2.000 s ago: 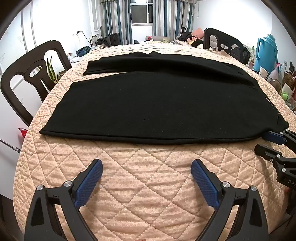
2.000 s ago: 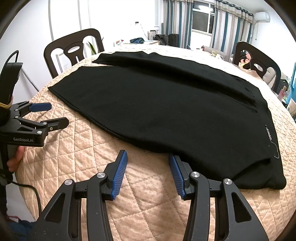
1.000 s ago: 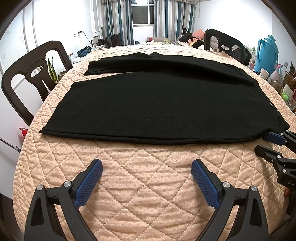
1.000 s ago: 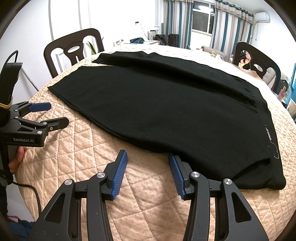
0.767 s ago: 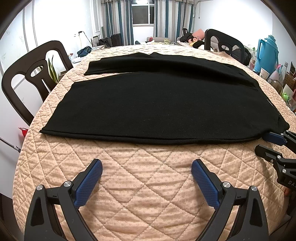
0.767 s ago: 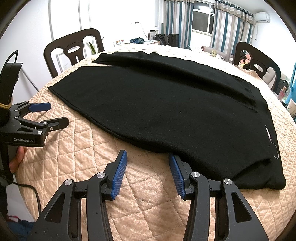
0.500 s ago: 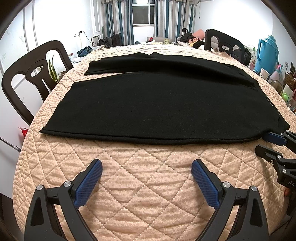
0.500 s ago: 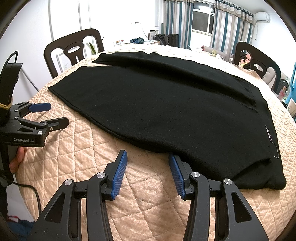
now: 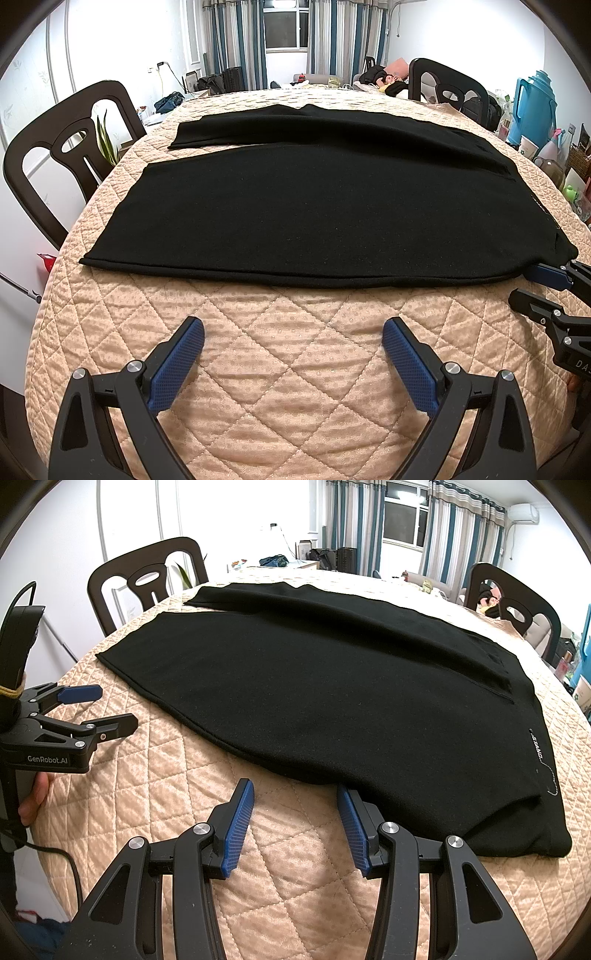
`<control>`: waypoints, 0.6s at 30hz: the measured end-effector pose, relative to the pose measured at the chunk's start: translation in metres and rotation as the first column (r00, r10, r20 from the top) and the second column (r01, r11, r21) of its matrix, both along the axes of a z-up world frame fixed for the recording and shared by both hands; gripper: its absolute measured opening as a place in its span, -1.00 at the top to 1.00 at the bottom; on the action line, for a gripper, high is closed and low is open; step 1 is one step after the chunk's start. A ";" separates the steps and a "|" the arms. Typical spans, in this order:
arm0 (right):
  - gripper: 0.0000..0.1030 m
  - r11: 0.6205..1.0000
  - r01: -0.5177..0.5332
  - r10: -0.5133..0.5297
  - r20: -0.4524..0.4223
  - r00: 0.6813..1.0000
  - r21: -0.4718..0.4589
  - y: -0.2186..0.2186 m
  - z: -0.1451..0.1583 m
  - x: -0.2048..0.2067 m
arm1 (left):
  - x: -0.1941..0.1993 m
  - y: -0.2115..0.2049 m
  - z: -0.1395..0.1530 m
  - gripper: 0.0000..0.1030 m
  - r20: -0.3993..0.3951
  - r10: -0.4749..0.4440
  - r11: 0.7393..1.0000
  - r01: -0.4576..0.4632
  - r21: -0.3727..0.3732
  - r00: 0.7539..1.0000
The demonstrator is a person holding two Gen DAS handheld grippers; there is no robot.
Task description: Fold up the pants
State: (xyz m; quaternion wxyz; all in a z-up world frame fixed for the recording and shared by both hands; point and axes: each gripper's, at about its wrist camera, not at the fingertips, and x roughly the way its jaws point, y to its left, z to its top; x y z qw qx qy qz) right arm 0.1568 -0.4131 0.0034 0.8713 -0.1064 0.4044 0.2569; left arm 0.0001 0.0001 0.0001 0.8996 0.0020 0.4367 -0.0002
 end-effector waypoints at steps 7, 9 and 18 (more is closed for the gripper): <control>0.07 1.000 0.000 0.000 -0.001 1.000 0.002 -0.001 0.000 0.001 | 0.000 0.000 0.000 -0.92 0.000 0.000 1.000 0.000 0.000 1.000; 0.07 1.000 0.000 0.000 -0.001 1.000 0.002 -0.001 0.000 0.000 | 0.000 0.000 0.000 -0.92 0.000 0.000 1.000 0.000 0.000 1.000; 0.07 1.000 0.000 0.000 -0.002 1.000 0.003 0.000 0.000 0.000 | 0.000 0.000 0.000 -0.92 0.000 0.000 1.000 0.000 0.000 1.000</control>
